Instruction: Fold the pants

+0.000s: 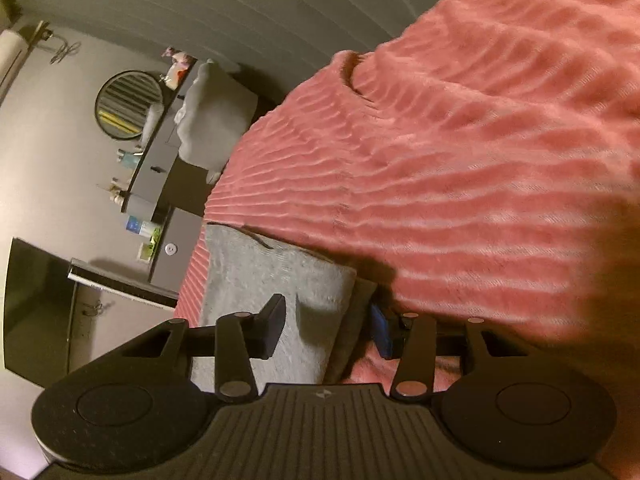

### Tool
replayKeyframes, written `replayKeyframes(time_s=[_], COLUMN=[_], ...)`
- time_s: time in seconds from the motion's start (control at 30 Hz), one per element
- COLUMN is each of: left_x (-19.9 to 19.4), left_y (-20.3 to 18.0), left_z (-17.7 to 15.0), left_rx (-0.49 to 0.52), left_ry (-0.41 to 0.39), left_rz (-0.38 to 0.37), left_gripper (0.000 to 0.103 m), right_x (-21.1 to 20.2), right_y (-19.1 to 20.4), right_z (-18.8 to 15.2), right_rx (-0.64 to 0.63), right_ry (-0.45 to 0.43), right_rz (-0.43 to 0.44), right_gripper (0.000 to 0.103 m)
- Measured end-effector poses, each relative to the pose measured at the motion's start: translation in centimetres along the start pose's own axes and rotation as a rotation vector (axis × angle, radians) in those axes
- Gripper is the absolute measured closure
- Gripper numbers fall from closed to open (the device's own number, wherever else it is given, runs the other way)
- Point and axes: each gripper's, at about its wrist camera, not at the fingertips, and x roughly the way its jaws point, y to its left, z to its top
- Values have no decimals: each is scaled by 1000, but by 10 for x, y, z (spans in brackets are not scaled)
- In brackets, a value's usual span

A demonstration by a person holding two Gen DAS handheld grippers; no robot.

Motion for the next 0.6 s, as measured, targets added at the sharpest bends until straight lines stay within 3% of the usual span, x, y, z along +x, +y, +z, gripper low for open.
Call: replayKeyframes(time_s=[0.1,0.17,0.33,0.37,0.43,0.47,0.5,0.6], left_x=[3,5,7,8,8,8,7,6], left_y=[3,3,-3,-3,-2,0,1,7], left_z=[2,3,0,0,0,0,1,3], left_rx=[-24,-14,28,31,27,20,11,-28], left_ry=[-5,-6,-8,-9,-13,-13,-14,-16], left_rz=[-3,4,20,20,18,13,8,-12], left_gripper=[2,2,2,2,2,2,2,2], right_x=[-1,2,4,5,8,8,9,8], right_y=[2,-1,-1,1,5,7,8,8], right_z=[-1,-4,-3,-2,-1,-1,-2,-5], right_rx=[-44,-36,20,13,-12,-22,-31,-35], right_ry=[-9,2,-1,2,2,2,6,-12], right_rz=[10,7,61,54,37,31,44,69], right_gripper=[82,68,49,49,55,74,84,85])
